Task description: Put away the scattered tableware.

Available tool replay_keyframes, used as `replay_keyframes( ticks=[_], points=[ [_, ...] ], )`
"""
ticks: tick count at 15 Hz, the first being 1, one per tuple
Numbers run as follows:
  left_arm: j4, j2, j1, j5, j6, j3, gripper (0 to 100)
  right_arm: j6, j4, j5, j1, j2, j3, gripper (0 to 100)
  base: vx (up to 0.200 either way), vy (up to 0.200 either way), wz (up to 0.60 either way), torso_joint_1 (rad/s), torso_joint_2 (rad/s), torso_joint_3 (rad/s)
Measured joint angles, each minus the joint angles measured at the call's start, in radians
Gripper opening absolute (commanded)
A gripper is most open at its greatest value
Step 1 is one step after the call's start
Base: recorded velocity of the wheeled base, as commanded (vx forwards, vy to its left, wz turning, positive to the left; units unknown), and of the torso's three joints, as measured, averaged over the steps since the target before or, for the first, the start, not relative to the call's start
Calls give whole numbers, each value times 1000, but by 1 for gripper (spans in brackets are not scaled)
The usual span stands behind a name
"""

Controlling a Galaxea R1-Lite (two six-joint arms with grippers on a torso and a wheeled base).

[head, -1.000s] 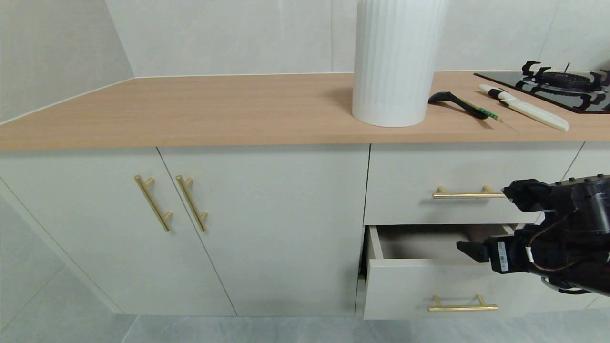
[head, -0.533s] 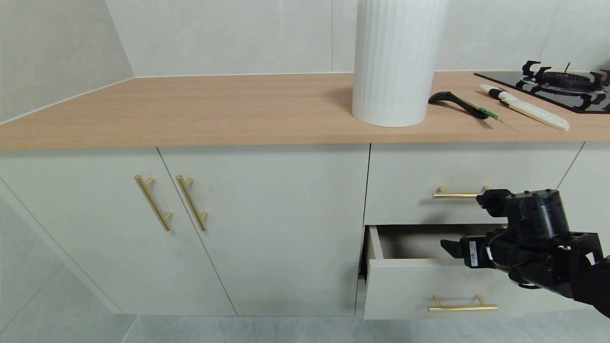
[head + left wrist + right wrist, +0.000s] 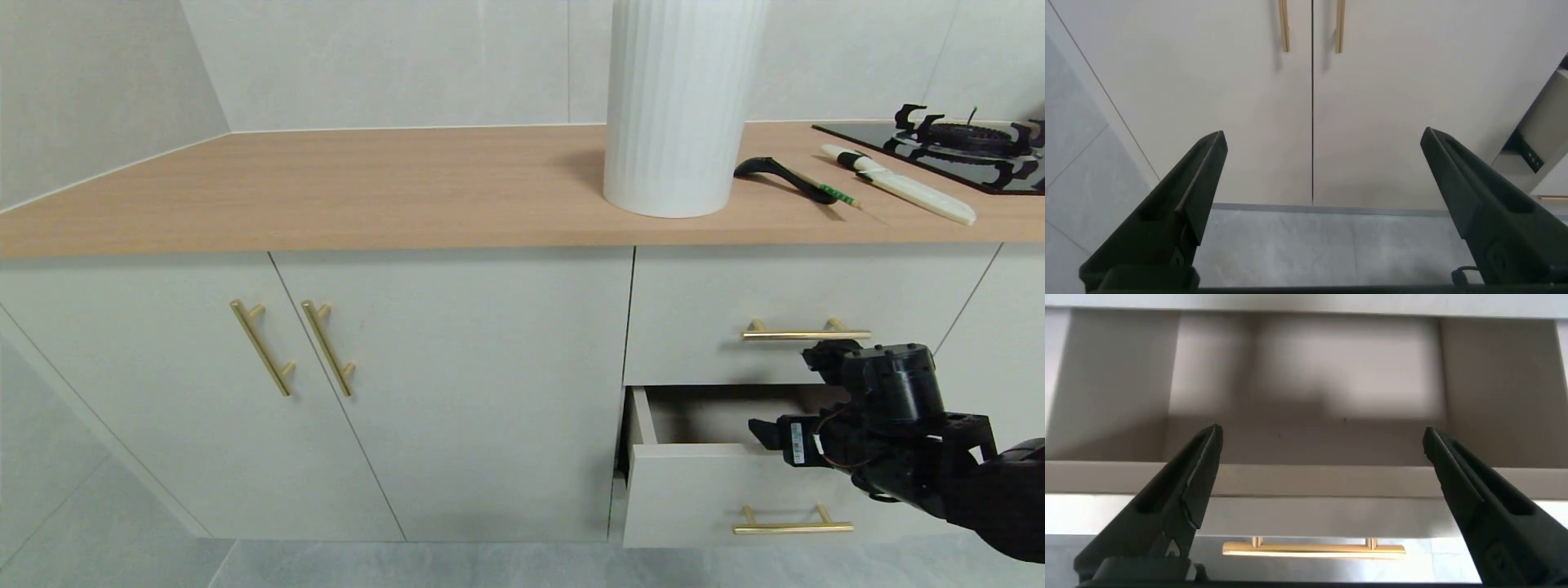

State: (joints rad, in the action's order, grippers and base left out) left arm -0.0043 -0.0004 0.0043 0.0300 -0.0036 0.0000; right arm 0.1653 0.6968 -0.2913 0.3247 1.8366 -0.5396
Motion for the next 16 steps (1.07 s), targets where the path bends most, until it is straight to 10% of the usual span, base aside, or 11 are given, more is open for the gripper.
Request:
replay_keyframes(
  ticks=[7, 16],
  points=[
    [0, 0, 0, -1, 0, 0, 100, -9, -50, 0, 0, -2, 10, 100, 0, 0, 0, 0, 0, 0],
    [0, 0, 0, -1, 0, 0, 100, -13, -443, 5, 9, -73, -44, 100, 0, 0, 0, 0, 0, 0]
  ],
)
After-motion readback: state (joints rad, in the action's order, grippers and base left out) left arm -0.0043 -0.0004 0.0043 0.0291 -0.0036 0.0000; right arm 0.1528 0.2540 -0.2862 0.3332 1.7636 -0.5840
